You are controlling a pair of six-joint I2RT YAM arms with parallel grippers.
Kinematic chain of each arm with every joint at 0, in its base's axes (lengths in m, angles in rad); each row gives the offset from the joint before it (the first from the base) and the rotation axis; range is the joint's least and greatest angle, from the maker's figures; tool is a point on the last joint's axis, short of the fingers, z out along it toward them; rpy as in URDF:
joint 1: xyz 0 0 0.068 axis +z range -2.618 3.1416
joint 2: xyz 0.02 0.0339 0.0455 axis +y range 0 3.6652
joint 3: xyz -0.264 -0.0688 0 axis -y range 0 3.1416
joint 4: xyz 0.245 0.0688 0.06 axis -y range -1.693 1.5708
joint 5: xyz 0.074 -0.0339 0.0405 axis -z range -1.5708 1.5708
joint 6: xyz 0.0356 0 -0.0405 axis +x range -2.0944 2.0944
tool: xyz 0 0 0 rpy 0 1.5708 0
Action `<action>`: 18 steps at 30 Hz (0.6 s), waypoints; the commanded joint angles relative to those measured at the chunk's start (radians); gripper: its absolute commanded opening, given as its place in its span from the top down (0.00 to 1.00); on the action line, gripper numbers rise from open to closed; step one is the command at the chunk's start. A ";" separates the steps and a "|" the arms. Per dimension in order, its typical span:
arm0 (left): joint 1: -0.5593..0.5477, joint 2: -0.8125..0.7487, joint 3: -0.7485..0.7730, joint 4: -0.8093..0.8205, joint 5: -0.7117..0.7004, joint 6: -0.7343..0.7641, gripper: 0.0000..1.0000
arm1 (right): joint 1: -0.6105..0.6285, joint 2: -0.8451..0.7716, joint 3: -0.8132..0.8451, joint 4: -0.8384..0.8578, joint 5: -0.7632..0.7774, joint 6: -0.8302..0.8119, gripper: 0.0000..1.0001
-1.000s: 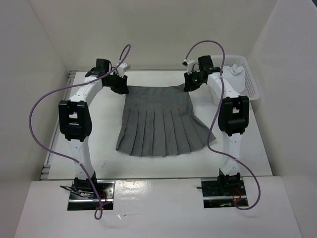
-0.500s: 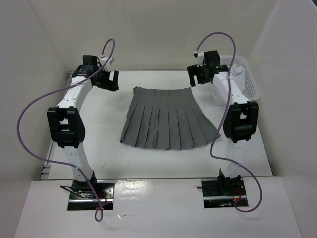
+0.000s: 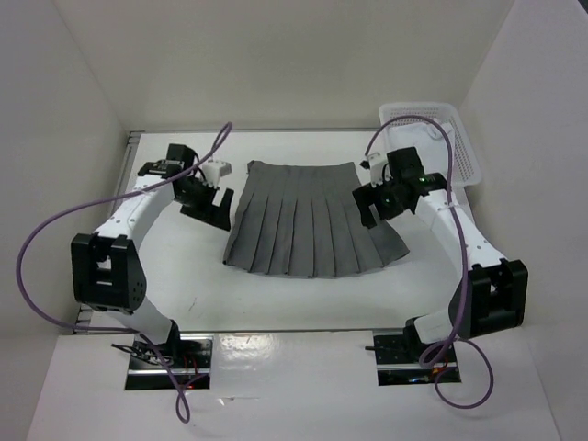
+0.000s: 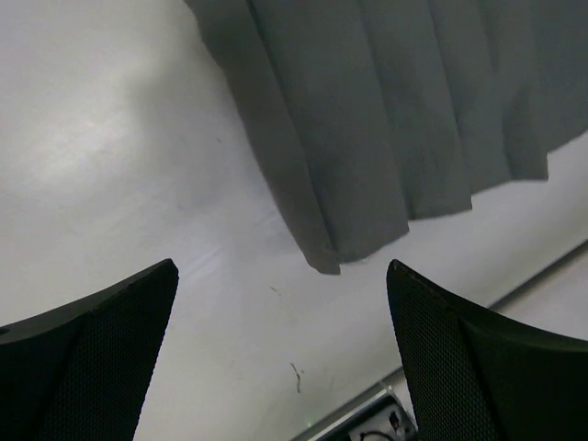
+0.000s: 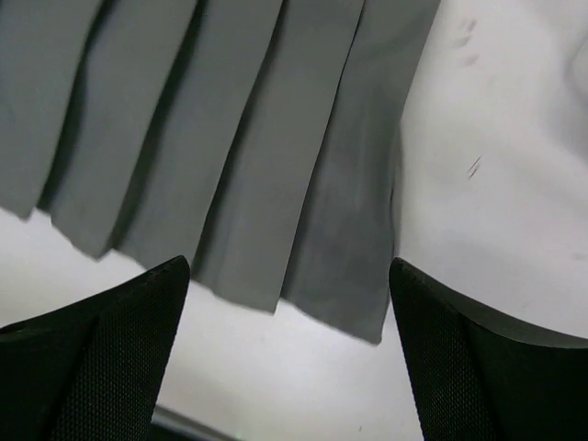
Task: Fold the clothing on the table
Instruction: Flatten the skirt out
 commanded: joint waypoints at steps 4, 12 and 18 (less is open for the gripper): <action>-0.064 0.090 -0.088 -0.086 0.154 0.068 0.00 | 0.000 -0.147 -0.122 -0.041 -0.028 -0.027 0.07; -0.244 0.274 -0.057 -0.109 0.202 0.108 0.00 | -0.056 -0.157 -0.122 -0.050 -0.048 -0.016 0.07; -0.264 0.360 -0.046 -0.071 0.179 0.082 0.00 | -0.065 -0.135 -0.113 -0.070 -0.048 -0.007 0.07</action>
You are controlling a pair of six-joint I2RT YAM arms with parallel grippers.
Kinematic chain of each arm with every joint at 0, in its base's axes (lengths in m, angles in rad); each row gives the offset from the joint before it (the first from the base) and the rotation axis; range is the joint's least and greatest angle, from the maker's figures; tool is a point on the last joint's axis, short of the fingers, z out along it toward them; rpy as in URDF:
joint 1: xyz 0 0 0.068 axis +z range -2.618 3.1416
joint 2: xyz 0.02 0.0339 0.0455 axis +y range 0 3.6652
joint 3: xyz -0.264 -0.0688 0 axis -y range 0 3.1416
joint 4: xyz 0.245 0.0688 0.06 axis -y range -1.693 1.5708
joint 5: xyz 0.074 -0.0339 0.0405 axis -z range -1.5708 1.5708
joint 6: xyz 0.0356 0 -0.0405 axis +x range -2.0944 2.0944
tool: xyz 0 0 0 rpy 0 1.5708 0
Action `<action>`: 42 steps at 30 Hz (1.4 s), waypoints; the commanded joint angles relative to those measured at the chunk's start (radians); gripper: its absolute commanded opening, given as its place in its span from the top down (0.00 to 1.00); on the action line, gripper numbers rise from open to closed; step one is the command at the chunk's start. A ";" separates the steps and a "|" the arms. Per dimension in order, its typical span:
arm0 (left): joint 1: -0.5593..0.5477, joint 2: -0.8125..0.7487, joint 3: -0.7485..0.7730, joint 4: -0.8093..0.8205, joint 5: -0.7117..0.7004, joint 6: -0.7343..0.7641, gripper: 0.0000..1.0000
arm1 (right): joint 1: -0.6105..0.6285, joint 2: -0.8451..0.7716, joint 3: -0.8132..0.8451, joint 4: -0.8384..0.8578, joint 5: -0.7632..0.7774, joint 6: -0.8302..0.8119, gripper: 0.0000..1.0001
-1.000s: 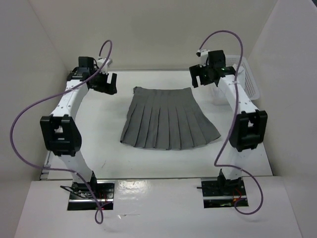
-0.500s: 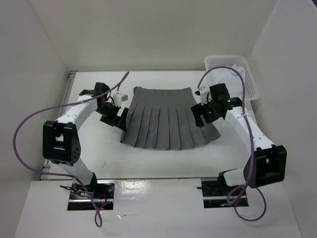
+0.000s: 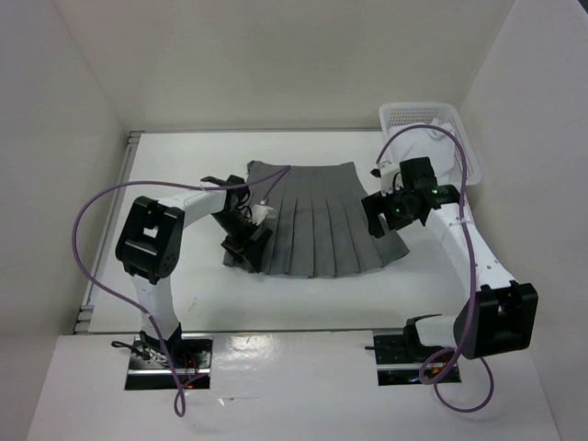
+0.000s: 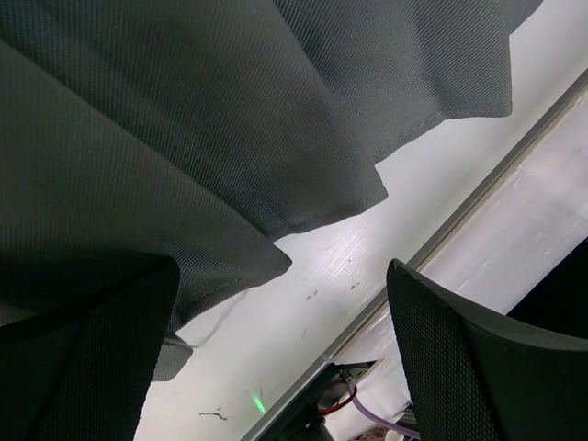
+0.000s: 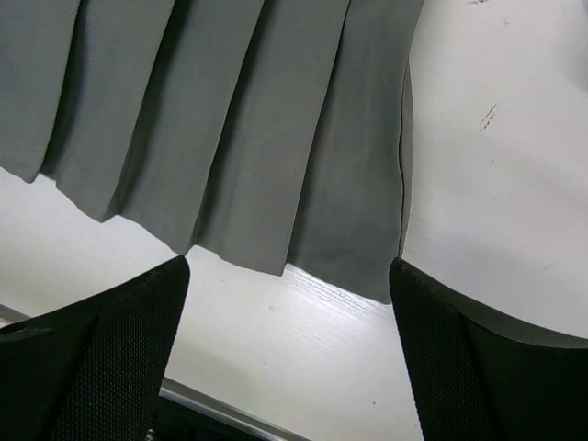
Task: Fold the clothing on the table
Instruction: Flatten the skirt out
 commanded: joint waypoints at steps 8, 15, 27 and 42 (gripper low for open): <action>0.072 -0.002 0.023 0.005 -0.199 -0.032 0.00 | -0.006 0.024 0.028 -0.016 0.003 0.007 0.07; 0.083 -0.046 -0.017 -0.041 -0.326 -0.014 0.00 | -0.006 0.055 0.037 -0.016 -0.016 0.007 0.07; 0.092 -0.118 -0.064 -0.114 -0.406 0.015 0.00 | -0.006 0.095 0.077 -0.016 -0.043 -0.012 0.07; 0.142 -0.258 0.245 -0.310 -0.329 0.105 0.00 | 0.003 0.075 0.156 -0.096 -0.083 -0.041 0.07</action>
